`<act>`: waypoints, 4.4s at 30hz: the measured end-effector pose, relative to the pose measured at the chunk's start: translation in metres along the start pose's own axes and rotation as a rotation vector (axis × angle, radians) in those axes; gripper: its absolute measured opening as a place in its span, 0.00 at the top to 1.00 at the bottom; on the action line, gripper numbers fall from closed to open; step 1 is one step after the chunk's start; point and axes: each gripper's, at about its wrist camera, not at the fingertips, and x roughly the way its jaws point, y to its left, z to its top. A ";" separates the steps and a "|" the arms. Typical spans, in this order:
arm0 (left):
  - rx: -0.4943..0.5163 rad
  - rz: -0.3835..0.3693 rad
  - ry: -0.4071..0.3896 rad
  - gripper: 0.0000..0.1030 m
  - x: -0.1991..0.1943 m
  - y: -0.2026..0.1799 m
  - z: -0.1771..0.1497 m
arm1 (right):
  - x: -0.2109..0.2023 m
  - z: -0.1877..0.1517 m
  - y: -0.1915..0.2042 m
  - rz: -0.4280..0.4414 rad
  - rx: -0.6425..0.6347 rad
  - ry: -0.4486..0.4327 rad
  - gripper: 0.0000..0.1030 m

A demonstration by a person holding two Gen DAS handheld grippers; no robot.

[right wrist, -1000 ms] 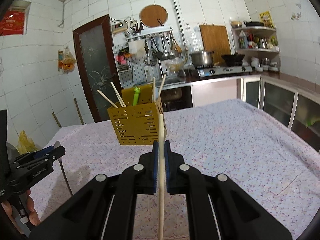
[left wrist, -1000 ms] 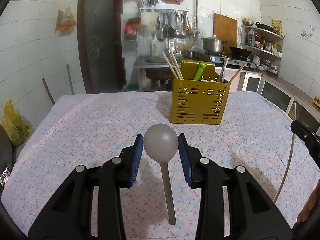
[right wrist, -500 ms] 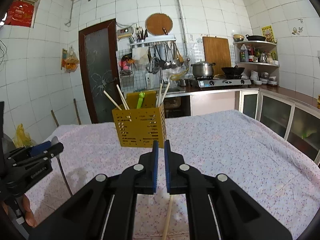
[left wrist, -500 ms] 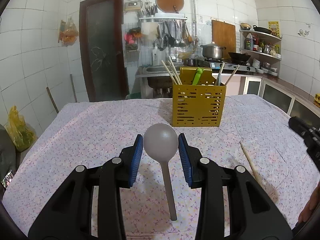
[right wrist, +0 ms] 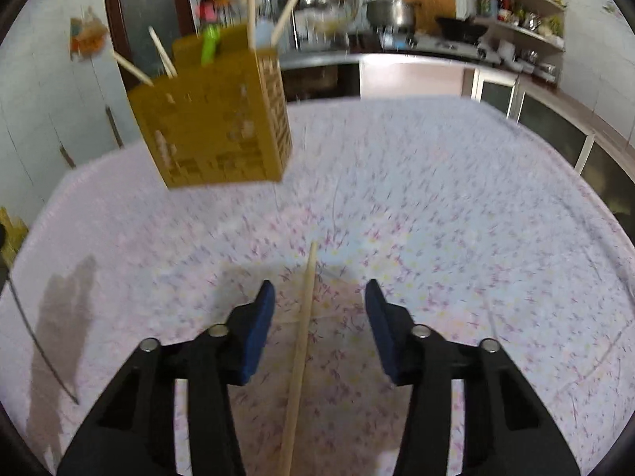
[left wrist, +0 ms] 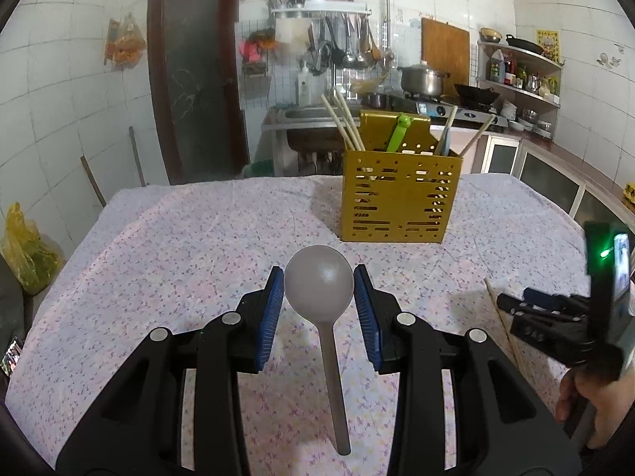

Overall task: Organize utensils
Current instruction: 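Lift the spoon with the left tool while the right tool carries its chopstick toward the holder, then lower the spoon into the holder with the left tool while the right tool lowers its chopstick in, then open both tools and pull them back from the yellow holder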

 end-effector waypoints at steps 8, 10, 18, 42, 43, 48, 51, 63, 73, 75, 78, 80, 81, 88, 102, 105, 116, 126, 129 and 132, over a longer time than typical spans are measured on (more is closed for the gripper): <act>0.005 -0.015 0.021 0.66 0.021 0.000 0.017 | 0.021 0.014 0.007 -0.026 -0.013 0.068 0.93; 0.004 -0.024 0.022 0.66 0.023 0.000 0.020 | 0.018 0.014 0.006 -0.011 0.004 0.065 0.94; 0.037 -0.037 0.003 0.66 0.021 -0.006 0.018 | -0.042 0.011 0.002 0.056 0.047 -0.144 0.94; 0.000 -0.058 -0.060 0.66 -0.014 0.009 -0.001 | -0.154 -0.021 0.008 0.075 0.049 -0.613 0.94; -0.002 -0.058 -0.061 0.66 -0.016 0.010 -0.001 | -0.156 -0.022 0.009 0.072 0.045 -0.619 0.94; 0.004 -0.046 -0.081 0.66 -0.022 0.012 -0.002 | -0.164 -0.020 0.007 0.064 0.051 -0.641 0.94; -0.004 -0.048 -0.095 0.66 -0.026 0.013 0.002 | -0.167 -0.017 0.005 0.061 0.060 -0.655 0.94; 0.013 -0.061 -0.252 0.66 -0.044 0.010 0.069 | -0.183 0.041 0.017 0.074 0.035 -0.779 0.94; -0.003 -0.096 -0.420 0.66 -0.027 -0.010 0.170 | -0.175 0.137 0.039 0.136 0.090 -0.930 0.94; -0.014 -0.113 -0.431 0.66 -0.015 -0.013 0.184 | -0.165 0.152 0.047 0.136 0.092 -0.957 0.94; -0.013 -0.124 -0.434 0.66 0.008 -0.019 0.199 | -0.143 0.173 0.056 0.125 0.095 -0.972 0.94; -0.014 -0.138 -0.430 0.66 0.027 -0.022 0.203 | -0.126 0.185 0.059 0.108 0.105 -0.976 0.94; -0.013 -0.139 -0.424 0.66 0.035 -0.023 0.203 | -0.118 0.187 0.060 0.101 0.110 -0.977 0.94; -0.047 -0.158 -0.354 0.66 0.098 -0.016 0.194 | -0.070 0.197 0.071 0.040 0.091 -0.960 0.94; -0.072 -0.099 -0.247 0.46 0.118 0.006 0.176 | -0.068 0.180 0.061 -0.043 0.026 -0.814 0.92; -0.069 -0.074 -0.268 0.25 0.083 0.020 0.170 | -0.091 0.165 0.047 -0.044 0.043 -0.807 0.50; -0.049 0.006 -0.291 0.05 -0.019 0.043 0.055 | -0.138 0.031 0.001 -0.050 0.026 -0.613 0.09; -0.015 0.104 -0.340 0.05 -0.053 0.012 -0.065 | -0.112 -0.067 -0.008 -0.050 0.021 -0.507 0.04; -0.003 0.084 -0.338 0.05 -0.058 0.004 -0.074 | -0.120 -0.076 -0.003 -0.042 -0.008 -0.545 0.04; 0.013 0.098 -0.360 0.05 -0.061 0.001 -0.086 | -0.125 -0.082 0.004 -0.037 -0.032 -0.565 0.04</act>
